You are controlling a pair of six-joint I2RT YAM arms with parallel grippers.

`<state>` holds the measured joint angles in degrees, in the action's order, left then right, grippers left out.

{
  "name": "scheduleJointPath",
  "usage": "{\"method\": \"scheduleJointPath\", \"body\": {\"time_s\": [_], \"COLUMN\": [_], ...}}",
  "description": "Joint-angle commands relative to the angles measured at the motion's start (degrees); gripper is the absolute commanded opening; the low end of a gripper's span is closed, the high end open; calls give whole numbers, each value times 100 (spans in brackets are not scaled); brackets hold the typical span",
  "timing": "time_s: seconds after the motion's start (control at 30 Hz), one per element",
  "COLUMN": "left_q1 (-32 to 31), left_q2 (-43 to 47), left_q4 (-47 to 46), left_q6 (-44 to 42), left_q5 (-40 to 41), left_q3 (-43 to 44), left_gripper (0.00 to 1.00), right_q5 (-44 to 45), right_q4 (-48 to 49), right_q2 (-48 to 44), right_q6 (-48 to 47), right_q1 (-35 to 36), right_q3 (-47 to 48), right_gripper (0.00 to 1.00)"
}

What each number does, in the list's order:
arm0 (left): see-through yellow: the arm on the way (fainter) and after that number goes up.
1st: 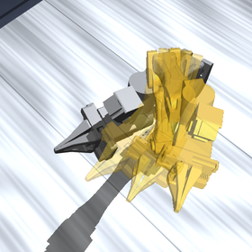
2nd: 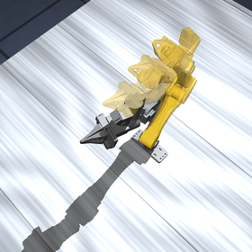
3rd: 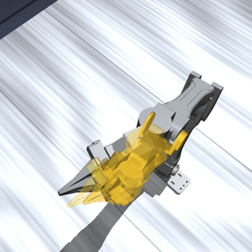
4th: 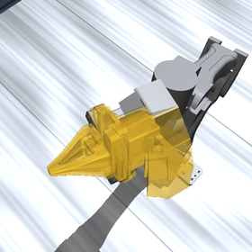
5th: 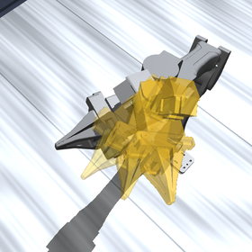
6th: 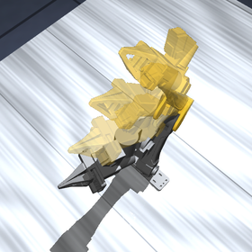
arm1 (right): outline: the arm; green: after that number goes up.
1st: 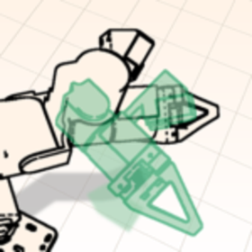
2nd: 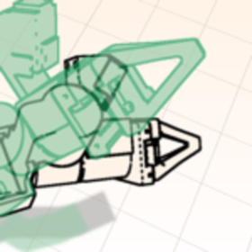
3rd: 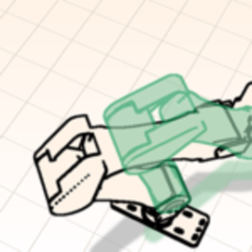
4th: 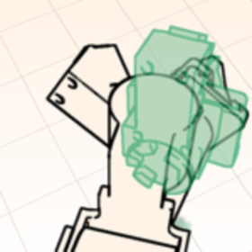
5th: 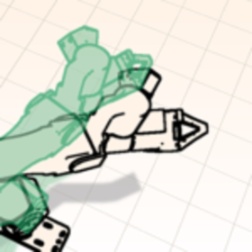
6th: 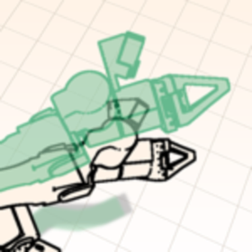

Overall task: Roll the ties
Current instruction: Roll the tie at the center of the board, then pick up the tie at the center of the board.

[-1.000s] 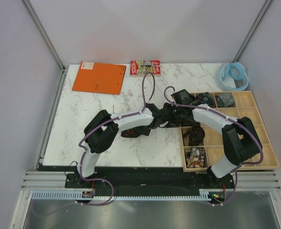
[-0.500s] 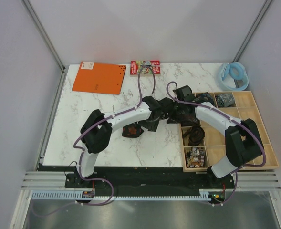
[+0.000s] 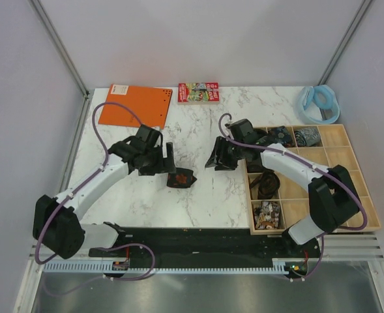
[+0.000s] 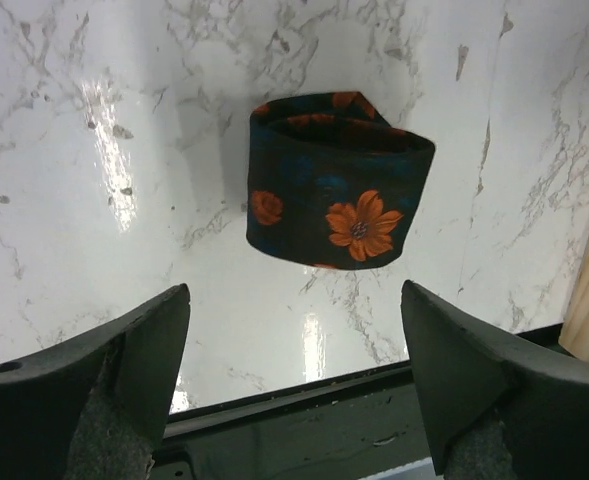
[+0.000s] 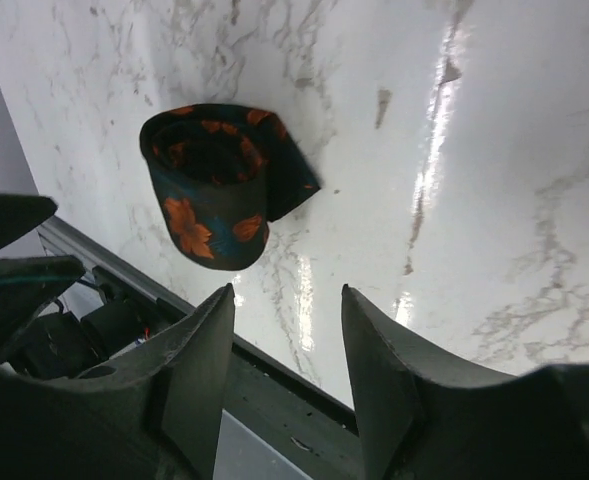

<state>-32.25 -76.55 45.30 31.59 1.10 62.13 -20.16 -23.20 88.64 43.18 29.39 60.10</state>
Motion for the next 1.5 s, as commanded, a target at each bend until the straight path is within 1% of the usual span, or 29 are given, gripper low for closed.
{"method": "scheduleJointPath", "body": {"time_s": [0.0,0.1,0.2,0.33,0.63,0.83,1.0,1.13,1.27,1.47], "left_q1": [588,658,676,773,861,861,861,852,843,799], "left_q2": [307,334,325,369,18,-307,-623,-677,-835,-1002], "left_q4": [-1180,-1601,-1891,-2366,-3149,-3703,-4186,-4283,-4363,-4503], "left_q6": [-338,-294,-250,-198,-57,48,136,224,347,470], "left_q5": [-1428,-1648,-1631,-1622,-1613,-1815,-2079,-2079,-2167,-2263], "left_q3": [-877,-1272,-1466,-1800,-2222,-2389,-2574,-2592,-2539,-2495], "left_gripper": [91,91,91,91,89,88,84,82,77,72], "right_q5": [-155,-155,-155,-277,-409,-480,-480,-489,-462,-374], "right_q4": [439,544,580,676,773,782,808,808,835,844], "right_q2": [144,442,671,900,1208,1393,1595,1762,1937,2096], "right_q6": [261,340,375,393,367,332,296,270,235,209], "right_q1": [488,743,902,1069,1139,1157,1148,1157,1157,1140], "right_q3": [151,327,512,626,767,811,863,934,969,916], "right_gripper": [54,50,46,43,43,43,43,42,42,42]}}
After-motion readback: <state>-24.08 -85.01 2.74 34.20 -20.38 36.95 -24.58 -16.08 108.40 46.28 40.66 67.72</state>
